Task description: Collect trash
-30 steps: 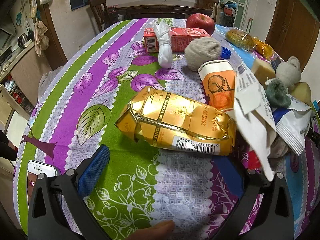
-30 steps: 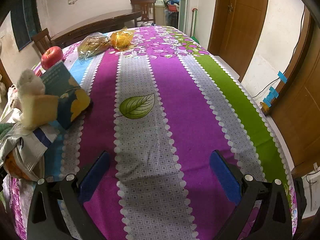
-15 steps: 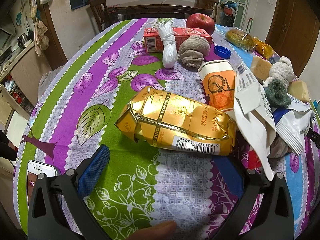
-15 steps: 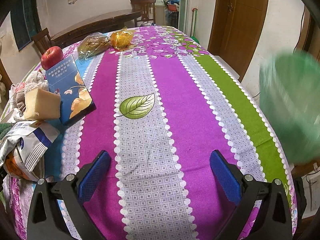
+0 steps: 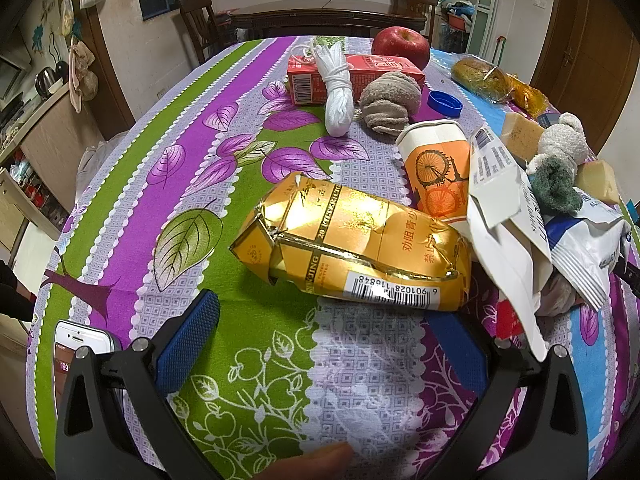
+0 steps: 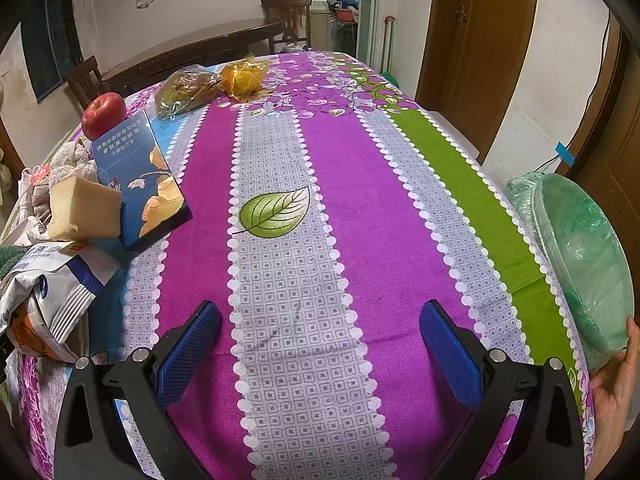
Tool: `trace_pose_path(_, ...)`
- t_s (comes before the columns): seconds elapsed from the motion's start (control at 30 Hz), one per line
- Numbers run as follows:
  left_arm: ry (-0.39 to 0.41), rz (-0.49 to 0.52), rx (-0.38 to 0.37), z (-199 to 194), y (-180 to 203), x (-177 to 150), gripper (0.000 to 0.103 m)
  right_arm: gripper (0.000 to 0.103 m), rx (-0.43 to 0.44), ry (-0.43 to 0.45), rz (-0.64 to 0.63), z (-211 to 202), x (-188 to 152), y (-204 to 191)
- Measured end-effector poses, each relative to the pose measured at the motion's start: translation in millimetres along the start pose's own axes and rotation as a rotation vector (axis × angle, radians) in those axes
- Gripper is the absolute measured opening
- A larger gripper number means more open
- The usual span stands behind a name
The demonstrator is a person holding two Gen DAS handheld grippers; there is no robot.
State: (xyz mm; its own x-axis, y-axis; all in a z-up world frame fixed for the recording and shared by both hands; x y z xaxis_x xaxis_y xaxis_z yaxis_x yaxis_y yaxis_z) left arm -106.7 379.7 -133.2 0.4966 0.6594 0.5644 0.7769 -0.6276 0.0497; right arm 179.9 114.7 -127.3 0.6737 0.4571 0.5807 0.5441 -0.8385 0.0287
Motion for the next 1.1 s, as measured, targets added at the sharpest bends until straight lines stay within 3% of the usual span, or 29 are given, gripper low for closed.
trace_pose_path(0.1, -0.016, 0.045, -0.029, -11, 8, -15, 0.098, 0.100, 0.000, 0.000, 0.000, 0, 0, 0)
trace_pose_path(0.2, -0.073, 0.172, -0.157, -39, 26, -47, 0.098, 0.100, -0.001, 0.000, 0.000, 0, 0, 0)
trace_pose_path(0.27, -0.032, 0.180, -0.262, -70, 33, -53, 0.098, 0.100, 0.000, 0.000, 0.000, 0, 0, 0)
trace_pose_path(0.3, 0.032, 0.182, -0.290, -93, 36, -45, 0.098, 0.100, -0.001, 0.000, 0.000, 0, 0, 0)
trace_pose_path(0.37, 0.174, 0.179, -0.247, -127, 42, -7, 0.098, 0.100, -0.001, 0.000, 0.000, 0, 0, 0)
trace_pose_path(0.43, 0.201, 0.115, -0.142, -127, 44, 36, 0.098, 0.100, -0.001, -0.001, 0.000, 0, 1, 0)
trace_pose_path(0.53, 0.118, 0.109, 0.039, -76, 56, 85, 0.098, 0.100, -0.001, 0.000, 0.000, 0, 0, 0)
trace_pose_path(0.6, 0.039, 0.176, 0.163, -25, 69, 98, 0.098, 0.100, -0.001, -0.001, 0.000, 0, 0, 0)
trace_pose_path(0.63, -0.008, 0.197, 0.190, -8, 73, 95, 0.098, 0.100, -0.001, 0.000, 0.001, 0, -1, 1)
trace_pose_path(0.67, -0.051, 0.215, 0.184, 5, 78, 89, 0.098, 0.100, -0.001, 0.000, 0.000, -1, -1, 0)
trace_pose_path(0.7, -0.063, 0.234, 0.131, 4, 86, 81, 0.098, 0.100, 0.003, -0.006, -0.012, -2, -1, 0)
trace_pose_path(0.77, -0.073, 0.305, -0.006, -15, 104, 56, 0.098, 0.099, 0.074, -0.050, -0.109, -6, -4, 1)
trace_pose_path(0.8, -0.073, 0.378, -0.139, -34, 116, 34, 0.098, 0.099, 0.066, -0.047, -0.115, -8, -5, 8)
trace_pose_path(0.87, -0.028, 0.427, -0.217, -58, 119, 13, 0.098, 0.099, 0.024, -0.016, -0.079, -14, -11, 29)
trace_pose_path(1.0, 0.098, 0.296, -0.164, -89, 83, 4, 0.098, 0.099, 0.167, 0.124, 0.011, -42, -12, 58)
trace_pose_path(1.1, 0.171, 0.169, -0.075, -105, 41, -1, 0.098, 0.099, 0.177, 0.257, 0.027, -73, -6, 71)
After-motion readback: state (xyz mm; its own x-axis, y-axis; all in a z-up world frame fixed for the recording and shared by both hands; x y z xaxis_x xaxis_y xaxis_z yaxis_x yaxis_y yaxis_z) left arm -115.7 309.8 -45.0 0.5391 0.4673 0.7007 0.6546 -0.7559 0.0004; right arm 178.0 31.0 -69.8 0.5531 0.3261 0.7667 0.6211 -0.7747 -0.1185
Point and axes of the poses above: each gripper's, at about its wrist camera, not at the fingertips, and z roughly the way its jaws point, y to its right, x to its top, the point moved 4 cm from there along z, roughly the way its jaws point, and after that the axes turned 4 degrees about -x, right-handed, at the moved point
